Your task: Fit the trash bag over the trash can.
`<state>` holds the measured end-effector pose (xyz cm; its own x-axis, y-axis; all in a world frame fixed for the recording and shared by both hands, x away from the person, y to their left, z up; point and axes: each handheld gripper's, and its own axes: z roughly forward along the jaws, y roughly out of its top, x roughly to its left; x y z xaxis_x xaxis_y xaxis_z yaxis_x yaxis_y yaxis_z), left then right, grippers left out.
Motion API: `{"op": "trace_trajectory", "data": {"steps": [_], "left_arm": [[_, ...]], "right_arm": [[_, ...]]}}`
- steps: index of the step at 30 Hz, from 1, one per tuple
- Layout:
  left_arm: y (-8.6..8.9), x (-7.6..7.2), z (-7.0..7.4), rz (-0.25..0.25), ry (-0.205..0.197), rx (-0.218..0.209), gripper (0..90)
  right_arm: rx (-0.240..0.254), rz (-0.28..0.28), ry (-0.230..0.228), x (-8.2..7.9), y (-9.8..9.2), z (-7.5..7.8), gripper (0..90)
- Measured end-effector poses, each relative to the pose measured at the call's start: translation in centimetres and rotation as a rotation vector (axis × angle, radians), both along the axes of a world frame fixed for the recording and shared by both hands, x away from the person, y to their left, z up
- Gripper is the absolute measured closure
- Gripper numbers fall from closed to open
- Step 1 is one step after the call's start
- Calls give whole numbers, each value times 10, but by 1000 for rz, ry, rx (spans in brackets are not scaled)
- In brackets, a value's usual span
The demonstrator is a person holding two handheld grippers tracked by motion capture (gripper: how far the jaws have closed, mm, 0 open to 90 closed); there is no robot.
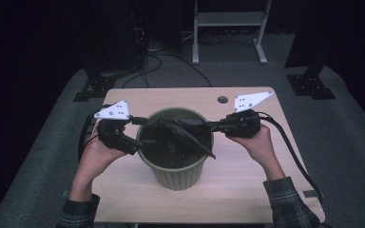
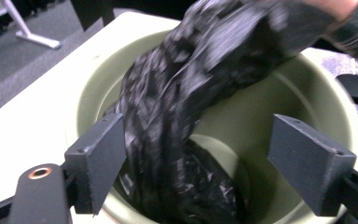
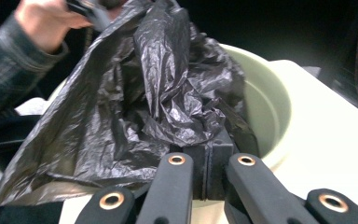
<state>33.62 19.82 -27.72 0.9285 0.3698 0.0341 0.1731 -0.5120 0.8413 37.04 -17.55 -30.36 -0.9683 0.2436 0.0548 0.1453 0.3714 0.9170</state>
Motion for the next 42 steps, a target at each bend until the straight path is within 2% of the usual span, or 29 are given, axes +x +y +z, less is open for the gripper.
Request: {"op": "trace_trajectory", "data": {"steps": [3, 7, 11, 17, 20, 21, 24, 27, 28, 31, 33, 38, 42], "left_arm": [[-1, -3, 15, -19, -23, -22, 174], [-10, -2, 30, -38, -47, -28, 174], [-30, 4, 45, -72, -78, -37, 213], [-63, 17, 52, -124, -83, -1, 262], [-73, 21, 53, -152, -75, 2, 319], [-83, 25, 54, -178, -64, 15, 360], [-93, 30, 51, -212, -37, 34, 432], [-102, 31, 46, -236, -13, 77, 615], [-103, 32, 44, -235, -7, 87, 668], [-101, 34, 40, -222, 3, 86, 847], [-99, 35, 38, -195, 0, 86, 891], [-94, 38, 34, -162, 9, 82, 898], [-92, 41, 32, -139, 11, 78, 898]], "right_arm": [[-7, -3, 7, 4, 2, 0, 896], [-17, 13, 4, 4, 8, 2, 896], [-17, 21, -2, 3, 14, 5, 896], [-15, 32, -13, 3, 17, 12, 896], [-3, 33, -18, 2, 17, 15, 896], [-1, 31, -16, 3, 15, 17, 896], [-5, 30, -14, 3, 14, 17, 896], [-2, 29, -15, 3, 13, 17, 894], [-2, 27, -17, 2, 13, 17, 880], [-8, 17, -1, 1, 9, 16, 749], [8, 17, 7, -2, 3, 14, 714], [26, 7, 28, -15, -15, 7, 645], [54, 36, 46, -30, -21, 0, 610]]}}
